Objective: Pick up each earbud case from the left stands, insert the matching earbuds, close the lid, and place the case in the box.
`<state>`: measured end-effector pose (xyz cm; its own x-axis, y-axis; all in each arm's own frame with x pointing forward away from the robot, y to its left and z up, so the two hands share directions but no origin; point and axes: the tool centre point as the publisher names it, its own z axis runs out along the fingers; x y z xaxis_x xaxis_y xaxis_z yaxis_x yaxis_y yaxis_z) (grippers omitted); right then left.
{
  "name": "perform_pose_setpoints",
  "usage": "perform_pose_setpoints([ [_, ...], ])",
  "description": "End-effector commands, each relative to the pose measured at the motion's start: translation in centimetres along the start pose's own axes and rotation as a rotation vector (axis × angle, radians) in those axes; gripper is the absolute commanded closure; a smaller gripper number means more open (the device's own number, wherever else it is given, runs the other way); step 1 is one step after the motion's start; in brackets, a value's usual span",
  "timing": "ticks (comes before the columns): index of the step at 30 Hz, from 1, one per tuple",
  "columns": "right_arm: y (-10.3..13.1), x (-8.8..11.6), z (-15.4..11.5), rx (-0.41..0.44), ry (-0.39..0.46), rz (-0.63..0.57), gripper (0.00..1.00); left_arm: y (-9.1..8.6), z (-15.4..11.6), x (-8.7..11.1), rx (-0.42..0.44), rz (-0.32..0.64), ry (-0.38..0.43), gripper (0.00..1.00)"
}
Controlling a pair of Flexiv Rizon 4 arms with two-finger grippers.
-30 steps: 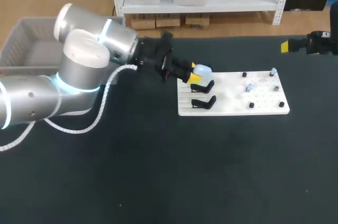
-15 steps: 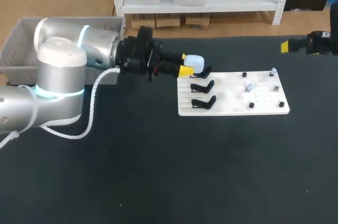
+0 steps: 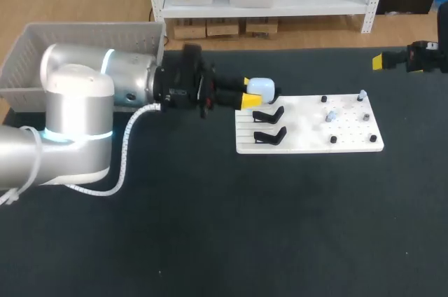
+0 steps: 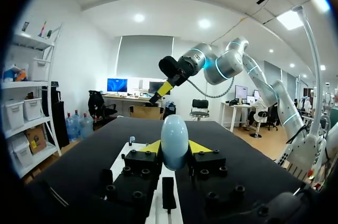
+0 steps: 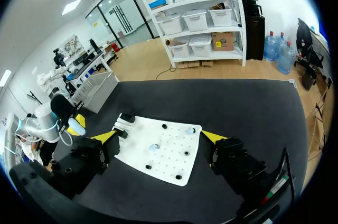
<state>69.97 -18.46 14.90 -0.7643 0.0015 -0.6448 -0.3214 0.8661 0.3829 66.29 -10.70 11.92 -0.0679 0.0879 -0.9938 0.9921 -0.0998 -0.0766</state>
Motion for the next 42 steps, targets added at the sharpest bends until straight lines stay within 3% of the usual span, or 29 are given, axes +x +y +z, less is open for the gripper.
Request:
perform_pose_setpoints([
  [1,0.0,0.0,0.0,0.001,0.001,0.000,0.00,-0.5,0.4,0.1,-0.077,-0.002,-0.004,1.00],
  [25,0.0,0.0,0.0,0.001,0.001,0.000,0.00,-0.1,0.9,0.7,-0.016,0.006,-0.007,1.00],
  [33,5.0,0.2,-2.1,-0.021,-0.033,-0.134,0.00,-0.1,0.9,0.7,-0.016,0.006,-0.007,1.00],
  [42,10.6,2.3,-2.1,-0.092,0.009,-0.210,0.00,-0.1,0.9,0.7,-0.016,0.006,-0.007,1.00],
])
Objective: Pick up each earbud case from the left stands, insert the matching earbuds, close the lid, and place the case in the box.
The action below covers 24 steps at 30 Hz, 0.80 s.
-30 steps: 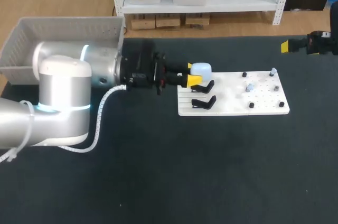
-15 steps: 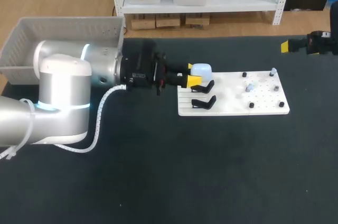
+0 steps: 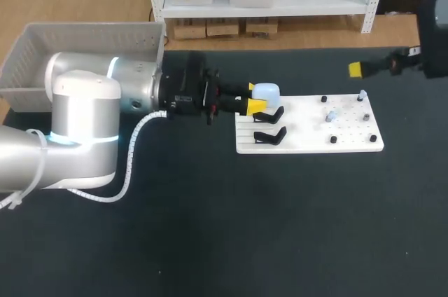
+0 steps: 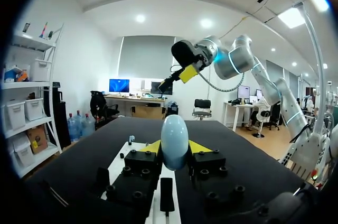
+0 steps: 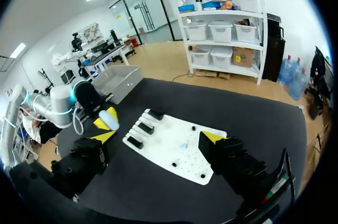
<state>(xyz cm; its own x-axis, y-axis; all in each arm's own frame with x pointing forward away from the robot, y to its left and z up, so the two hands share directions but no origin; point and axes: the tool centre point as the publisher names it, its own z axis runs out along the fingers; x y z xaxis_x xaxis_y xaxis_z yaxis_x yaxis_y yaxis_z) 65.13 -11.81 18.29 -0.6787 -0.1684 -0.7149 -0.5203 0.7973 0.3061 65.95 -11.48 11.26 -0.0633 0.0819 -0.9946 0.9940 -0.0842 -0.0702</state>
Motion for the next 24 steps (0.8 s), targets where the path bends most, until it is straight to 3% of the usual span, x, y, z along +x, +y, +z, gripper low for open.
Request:
perform_pose_setpoints([
  [1,2.8,0.6,-0.1,-0.008,0.014,-0.005,0.00,0.1,0.0,0.1,0.001,0.000,-0.001,1.00],
  [9,6.6,1.8,2.0,-0.052,0.050,-0.006,0.00,0.1,0.0,0.1,0.001,0.000,-0.001,1.00],
  [24,11.2,2.8,6.5,-0.079,0.103,-0.039,0.00,0.1,0.0,0.1,0.001,0.000,-0.001,1.00],
])
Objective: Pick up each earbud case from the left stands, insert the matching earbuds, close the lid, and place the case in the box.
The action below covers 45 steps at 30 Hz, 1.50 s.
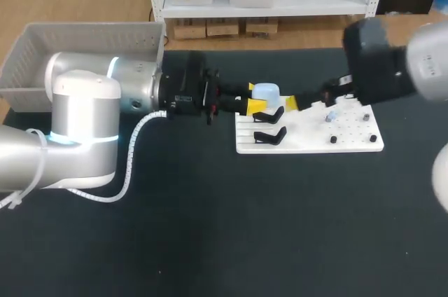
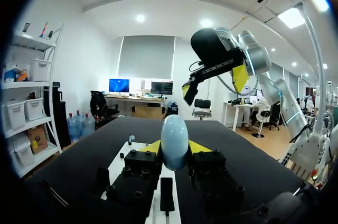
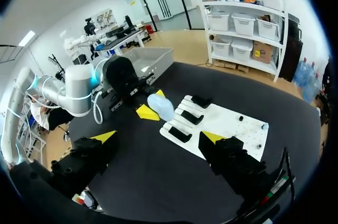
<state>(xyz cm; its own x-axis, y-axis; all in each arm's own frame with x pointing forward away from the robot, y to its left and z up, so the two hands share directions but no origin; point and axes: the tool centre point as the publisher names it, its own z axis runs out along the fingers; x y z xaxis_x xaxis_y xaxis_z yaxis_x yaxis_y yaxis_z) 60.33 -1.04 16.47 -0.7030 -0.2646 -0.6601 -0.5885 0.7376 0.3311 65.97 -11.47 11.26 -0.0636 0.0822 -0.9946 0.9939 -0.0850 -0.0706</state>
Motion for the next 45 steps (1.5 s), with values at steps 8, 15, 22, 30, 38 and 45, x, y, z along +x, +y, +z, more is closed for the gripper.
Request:
perform_pose_setpoints([
  [8,0.5,-0.2,3.5,0.010,0.019,0.021,0.00,0.1,0.0,0.1,0.000,0.001,-0.002,1.00],
  [15,0.1,-0.5,4.3,0.019,0.030,0.030,0.00,0.1,0.0,0.1,0.000,0.001,-0.002,1.00],
  [22,-0.2,-0.7,4.8,0.010,0.028,0.038,0.00,0.1,0.0,0.1,0.000,0.001,-0.002,1.00],
  [30,-0.8,-0.7,5.4,0.013,0.038,0.049,0.00,0.1,0.0,0.1,0.000,0.001,-0.002,1.00],
  [38,-1.4,-0.9,5.8,0.013,0.032,0.068,0.00,0.1,0.0,0.1,0.000,0.001,-0.002,1.00],
  [45,-1.8,-0.9,6.0,0.018,0.037,0.077,0.00,0.1,0.0,0.1,0.000,0.001,-0.002,1.00],
])
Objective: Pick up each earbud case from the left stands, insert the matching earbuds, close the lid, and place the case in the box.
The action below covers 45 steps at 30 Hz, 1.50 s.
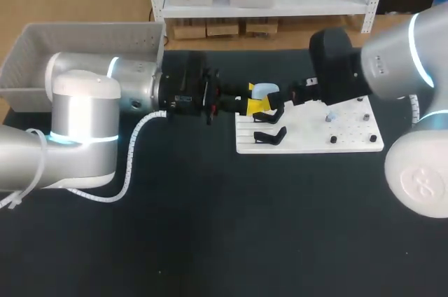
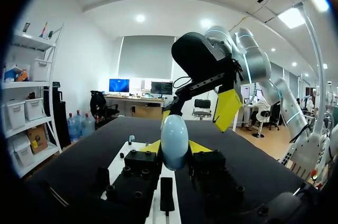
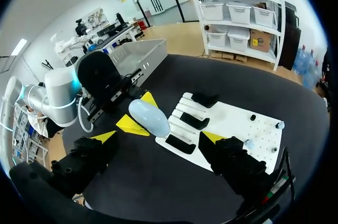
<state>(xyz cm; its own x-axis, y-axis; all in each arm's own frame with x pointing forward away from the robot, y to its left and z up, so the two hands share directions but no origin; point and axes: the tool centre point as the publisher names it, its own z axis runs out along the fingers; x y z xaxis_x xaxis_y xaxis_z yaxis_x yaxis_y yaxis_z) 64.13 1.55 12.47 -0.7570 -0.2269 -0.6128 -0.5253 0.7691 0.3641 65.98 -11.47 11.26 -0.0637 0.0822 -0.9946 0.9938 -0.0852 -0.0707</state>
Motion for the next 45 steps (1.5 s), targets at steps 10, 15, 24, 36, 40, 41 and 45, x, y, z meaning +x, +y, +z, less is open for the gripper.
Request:
perform_pose_setpoints([
  [10,-0.7,-0.3,0.4,0.005,0.015,0.010,0.00,0.0,0.0,0.1,0.000,0.001,-0.002,1.00],
  [15,-0.8,-0.3,0.6,0.005,0.021,0.014,0.00,0.0,0.0,0.1,0.000,0.001,-0.002,1.00],
  [24,-1.1,-0.7,0.9,0.007,0.030,0.015,0.00,0.0,0.0,0.1,0.000,0.001,-0.002,1.00],
  [36,-1.5,-1.0,1.2,0.012,0.036,0.023,0.00,0.0,0.0,0.1,0.000,0.001,-0.002,1.00],
  [40,-1.7,-1.2,1.2,0.017,0.034,0.026,0.00,0.0,0.0,0.1,0.000,0.001,-0.002,1.00],
  [41,-1.7,-1.2,1.2,0.018,0.034,0.026,0.00,0.0,0.0,0.1,0.000,0.001,-0.002,1.00],
  [45,-1.8,-1.3,1.2,0.025,0.037,0.026,0.00,0.0,0.0,0.1,0.000,0.001,-0.002,1.00],
])
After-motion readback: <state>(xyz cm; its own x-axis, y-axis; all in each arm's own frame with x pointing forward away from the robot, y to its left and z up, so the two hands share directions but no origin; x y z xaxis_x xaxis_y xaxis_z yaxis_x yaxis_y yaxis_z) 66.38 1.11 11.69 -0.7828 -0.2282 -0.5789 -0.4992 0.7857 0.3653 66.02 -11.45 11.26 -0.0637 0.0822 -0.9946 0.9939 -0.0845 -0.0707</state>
